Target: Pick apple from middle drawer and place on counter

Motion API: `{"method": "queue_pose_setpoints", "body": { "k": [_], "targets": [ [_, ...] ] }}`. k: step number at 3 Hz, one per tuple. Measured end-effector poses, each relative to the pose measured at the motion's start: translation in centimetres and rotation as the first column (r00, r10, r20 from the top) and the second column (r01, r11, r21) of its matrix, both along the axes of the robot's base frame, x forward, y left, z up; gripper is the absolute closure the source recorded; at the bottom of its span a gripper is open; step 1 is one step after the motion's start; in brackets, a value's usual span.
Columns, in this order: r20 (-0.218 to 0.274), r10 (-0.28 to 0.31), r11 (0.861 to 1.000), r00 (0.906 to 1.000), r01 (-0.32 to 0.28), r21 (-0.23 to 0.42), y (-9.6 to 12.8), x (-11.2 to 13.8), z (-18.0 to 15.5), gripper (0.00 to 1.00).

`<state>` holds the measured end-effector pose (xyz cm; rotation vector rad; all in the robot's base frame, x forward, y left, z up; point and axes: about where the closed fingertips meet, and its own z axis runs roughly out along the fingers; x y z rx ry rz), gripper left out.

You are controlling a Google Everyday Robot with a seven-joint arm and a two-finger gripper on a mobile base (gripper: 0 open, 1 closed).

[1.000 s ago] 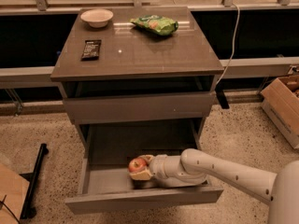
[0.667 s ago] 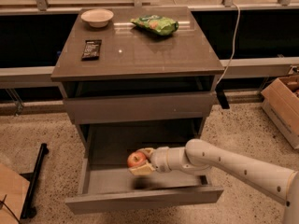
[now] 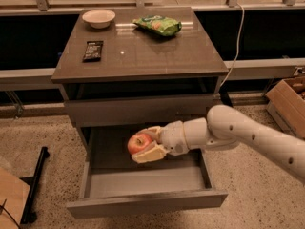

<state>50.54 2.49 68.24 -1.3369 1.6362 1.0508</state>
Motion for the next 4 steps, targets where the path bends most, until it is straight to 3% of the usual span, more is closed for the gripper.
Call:
{"method": "queue_pose_setpoints", "body": {
  "k": [1, 2, 3, 4],
  "targets": [
    [0.076, 0.013, 0.998, 0.9970, -0.008, -0.063, -0.6, -1.1, 9.5, 1.00],
    [0.187, -0.066, 0.990, 0.9802, 0.088, -0.111, -2.7, 1.4, 18.2, 1.00],
    [0.238, -0.202, 0.968, 0.9499, 0.230, -0.095, -6.1, 6.5, 24.2, 1.00],
    [0.254, -0.226, 0.964, 0.9404, 0.253, -0.079, -6.8, 7.2, 25.8, 1.00]
  ]
}}
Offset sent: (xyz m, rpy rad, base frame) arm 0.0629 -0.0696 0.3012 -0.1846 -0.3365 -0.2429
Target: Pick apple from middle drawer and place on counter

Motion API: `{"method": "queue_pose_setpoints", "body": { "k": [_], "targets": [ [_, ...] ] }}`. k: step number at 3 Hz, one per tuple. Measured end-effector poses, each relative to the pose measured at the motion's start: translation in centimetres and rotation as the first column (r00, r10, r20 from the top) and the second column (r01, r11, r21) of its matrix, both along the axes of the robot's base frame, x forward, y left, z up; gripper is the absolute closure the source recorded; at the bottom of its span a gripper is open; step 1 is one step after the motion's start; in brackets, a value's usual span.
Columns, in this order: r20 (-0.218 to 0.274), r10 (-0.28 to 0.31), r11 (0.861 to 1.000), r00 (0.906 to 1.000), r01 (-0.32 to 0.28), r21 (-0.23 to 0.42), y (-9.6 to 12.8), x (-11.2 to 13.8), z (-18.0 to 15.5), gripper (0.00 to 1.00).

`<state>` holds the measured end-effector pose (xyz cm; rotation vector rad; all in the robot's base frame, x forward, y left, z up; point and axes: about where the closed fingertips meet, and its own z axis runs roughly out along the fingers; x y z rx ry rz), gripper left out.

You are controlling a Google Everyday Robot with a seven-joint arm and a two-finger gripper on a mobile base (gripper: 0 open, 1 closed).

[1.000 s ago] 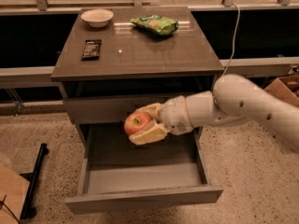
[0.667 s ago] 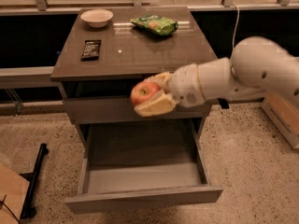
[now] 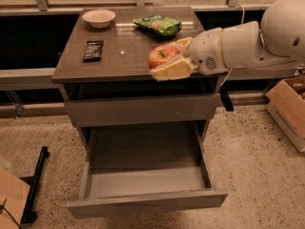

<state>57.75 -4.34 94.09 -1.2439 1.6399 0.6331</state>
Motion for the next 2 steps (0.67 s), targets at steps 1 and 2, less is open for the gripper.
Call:
{"method": "queue_pose_setpoints", "body": {
  "k": [1, 2],
  "targets": [
    [-0.025, -0.042, 0.999, 0.9988, 0.043, 0.011, -0.2, -0.1, -1.3, 1.00],
    [-0.020, -0.146, 0.988, 0.9892, 0.146, 0.049, -1.7, 2.7, -1.8, 1.00]
  ]
}}
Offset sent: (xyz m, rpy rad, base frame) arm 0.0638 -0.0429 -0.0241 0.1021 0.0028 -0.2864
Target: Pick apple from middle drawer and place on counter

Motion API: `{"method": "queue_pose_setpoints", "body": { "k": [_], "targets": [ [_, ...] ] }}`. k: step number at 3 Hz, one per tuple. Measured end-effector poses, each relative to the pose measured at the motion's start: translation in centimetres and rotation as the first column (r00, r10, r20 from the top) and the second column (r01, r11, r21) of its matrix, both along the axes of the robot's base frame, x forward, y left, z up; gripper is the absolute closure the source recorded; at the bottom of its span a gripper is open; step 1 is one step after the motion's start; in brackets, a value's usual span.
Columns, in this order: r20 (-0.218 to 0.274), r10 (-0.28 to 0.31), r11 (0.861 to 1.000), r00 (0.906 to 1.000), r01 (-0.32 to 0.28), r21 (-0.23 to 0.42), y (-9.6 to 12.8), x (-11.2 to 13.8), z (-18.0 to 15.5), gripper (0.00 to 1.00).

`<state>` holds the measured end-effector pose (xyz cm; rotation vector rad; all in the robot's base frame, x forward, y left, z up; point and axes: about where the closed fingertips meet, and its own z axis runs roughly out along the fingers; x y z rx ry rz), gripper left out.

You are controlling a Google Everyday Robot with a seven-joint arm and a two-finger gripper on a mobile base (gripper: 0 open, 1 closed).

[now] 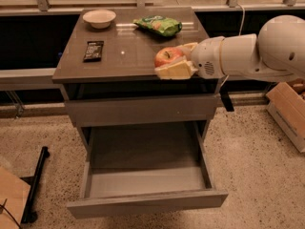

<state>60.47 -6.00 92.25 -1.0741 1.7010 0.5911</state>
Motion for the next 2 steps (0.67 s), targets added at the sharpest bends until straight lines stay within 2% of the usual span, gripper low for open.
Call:
{"method": "queue_pose_setpoints", "body": {
  "k": [1, 2],
  "targets": [
    [0.029, -0.077, 0.997, 0.9966, 0.077, 0.005, -1.0, 3.4, 0.2, 1.00],
    [0.044, -0.142, 0.990, 0.9888, 0.142, 0.001, -1.6, 7.2, -0.2, 1.00]
  ]
}}
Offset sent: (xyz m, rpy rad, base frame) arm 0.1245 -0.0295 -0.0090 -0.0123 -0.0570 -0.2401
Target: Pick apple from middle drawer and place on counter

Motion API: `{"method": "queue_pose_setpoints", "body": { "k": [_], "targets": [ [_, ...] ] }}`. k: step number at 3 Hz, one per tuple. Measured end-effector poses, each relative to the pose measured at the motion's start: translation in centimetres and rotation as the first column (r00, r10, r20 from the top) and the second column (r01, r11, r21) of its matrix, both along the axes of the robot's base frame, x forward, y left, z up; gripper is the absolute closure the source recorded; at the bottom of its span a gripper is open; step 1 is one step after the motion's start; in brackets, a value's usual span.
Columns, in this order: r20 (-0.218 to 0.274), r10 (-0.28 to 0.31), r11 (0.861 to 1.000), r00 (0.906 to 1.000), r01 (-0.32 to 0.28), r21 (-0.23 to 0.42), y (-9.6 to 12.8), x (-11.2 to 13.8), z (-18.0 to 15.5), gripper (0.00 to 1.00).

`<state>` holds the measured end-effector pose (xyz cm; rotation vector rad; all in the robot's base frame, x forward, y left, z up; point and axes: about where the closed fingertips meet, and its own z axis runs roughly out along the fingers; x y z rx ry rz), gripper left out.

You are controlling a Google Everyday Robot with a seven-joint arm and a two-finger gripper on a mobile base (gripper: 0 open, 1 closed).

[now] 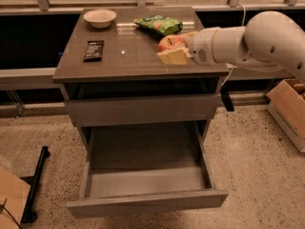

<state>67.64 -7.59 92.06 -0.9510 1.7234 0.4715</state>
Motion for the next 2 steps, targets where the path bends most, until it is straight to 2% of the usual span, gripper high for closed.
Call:
{"method": "queue_pose_setpoints", "body": {
  "k": [1, 2],
  "targets": [
    [0.002, -0.057, 0.998, 0.9984, 0.057, 0.008, -0.8, 4.7, -2.1, 1.00],
    [0.003, -0.069, 0.997, 0.9976, 0.069, 0.016, -1.4, 7.5, -4.0, 1.00]
  ]
}}
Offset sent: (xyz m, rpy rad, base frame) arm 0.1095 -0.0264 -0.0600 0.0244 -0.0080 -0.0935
